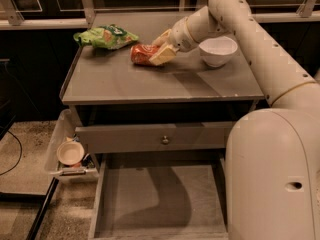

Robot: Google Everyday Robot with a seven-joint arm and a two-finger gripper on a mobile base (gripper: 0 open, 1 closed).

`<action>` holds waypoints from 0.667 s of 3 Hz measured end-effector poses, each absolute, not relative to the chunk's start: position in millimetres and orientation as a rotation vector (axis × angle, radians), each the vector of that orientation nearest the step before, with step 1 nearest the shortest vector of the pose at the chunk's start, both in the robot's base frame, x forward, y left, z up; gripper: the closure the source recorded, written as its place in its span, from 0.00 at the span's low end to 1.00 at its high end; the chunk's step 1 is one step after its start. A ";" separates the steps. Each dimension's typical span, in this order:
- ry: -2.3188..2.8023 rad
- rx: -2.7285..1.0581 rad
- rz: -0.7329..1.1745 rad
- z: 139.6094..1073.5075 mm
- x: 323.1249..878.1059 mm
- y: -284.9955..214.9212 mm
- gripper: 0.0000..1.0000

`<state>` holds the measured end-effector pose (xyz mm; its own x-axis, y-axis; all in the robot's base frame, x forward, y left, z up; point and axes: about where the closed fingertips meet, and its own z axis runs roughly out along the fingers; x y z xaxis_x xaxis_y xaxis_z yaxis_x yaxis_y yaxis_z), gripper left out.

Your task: Place coke can into middle drawer

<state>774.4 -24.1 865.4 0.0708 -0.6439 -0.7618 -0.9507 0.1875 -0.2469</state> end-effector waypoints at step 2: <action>1.657 -1.557 0.484 860.0 766.7 -23.2 1.00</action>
Offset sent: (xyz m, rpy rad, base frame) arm -0.0214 -0.0046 -0.0078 -0.0309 0.0179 0.0213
